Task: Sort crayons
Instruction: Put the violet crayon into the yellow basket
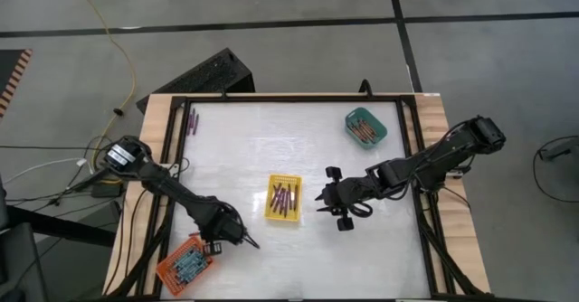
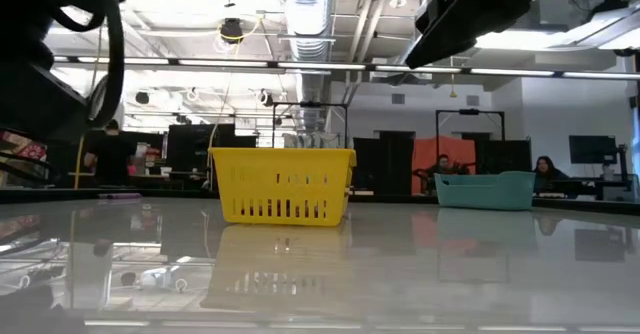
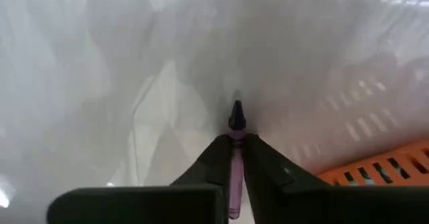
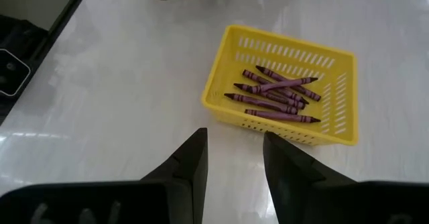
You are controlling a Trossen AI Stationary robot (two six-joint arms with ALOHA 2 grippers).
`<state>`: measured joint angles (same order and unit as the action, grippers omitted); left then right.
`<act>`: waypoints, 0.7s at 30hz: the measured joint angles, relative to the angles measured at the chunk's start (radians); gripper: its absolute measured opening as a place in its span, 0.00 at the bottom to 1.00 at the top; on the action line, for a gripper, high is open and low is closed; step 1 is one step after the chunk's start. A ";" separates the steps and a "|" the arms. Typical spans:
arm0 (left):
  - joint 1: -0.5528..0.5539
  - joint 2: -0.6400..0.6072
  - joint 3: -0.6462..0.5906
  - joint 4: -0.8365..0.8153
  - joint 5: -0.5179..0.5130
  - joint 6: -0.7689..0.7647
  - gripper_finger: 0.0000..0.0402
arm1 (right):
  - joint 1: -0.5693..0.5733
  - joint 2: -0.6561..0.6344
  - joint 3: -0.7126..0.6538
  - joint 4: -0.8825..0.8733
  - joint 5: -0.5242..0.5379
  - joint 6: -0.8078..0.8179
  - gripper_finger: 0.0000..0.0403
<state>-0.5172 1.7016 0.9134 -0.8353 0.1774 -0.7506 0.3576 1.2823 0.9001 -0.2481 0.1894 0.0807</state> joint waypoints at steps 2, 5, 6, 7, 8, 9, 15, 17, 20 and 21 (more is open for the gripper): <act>0.018 0.000 0.001 -0.013 -0.016 0.042 0.03 | 0.000 0.000 0.000 -0.002 0.000 0.002 0.34; 0.049 0.004 0.032 -0.085 -0.138 0.123 0.01 | 0.001 0.000 0.000 -0.011 0.000 0.007 0.34; 0.060 0.005 0.052 -0.114 -0.214 0.158 0.01 | 0.005 0.000 0.000 -0.015 0.000 0.009 0.34; 0.070 0.005 0.078 -0.143 -0.269 0.190 0.01 | 0.009 0.000 0.000 -0.020 0.000 0.017 0.34; 0.081 0.005 0.109 -0.171 -0.315 0.217 0.01 | 0.012 0.000 0.000 -0.028 0.000 0.024 0.34; 0.089 0.005 0.143 -0.199 -0.361 0.244 0.01 | 0.015 0.000 0.000 -0.035 0.000 0.033 0.34; 0.174 0.003 0.336 -0.165 -0.541 0.463 0.00 | 0.024 0.000 0.000 -0.095 0.000 0.104 0.34; 0.206 0.003 0.371 -0.061 -0.531 0.536 0.00 | 0.033 0.000 0.000 -0.102 0.000 0.129 0.34; 0.285 0.003 0.397 0.117 -0.437 0.478 0.00 | 0.057 0.000 0.000 -0.117 0.000 0.160 0.34; 0.318 0.002 0.396 0.169 -0.406 0.424 0.00 | 0.067 0.000 0.000 -0.122 0.000 0.170 0.34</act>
<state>-0.1996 1.7039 1.3098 -0.6661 -0.2285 -0.3267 0.4244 1.2823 0.9001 -0.3705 0.1892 0.2510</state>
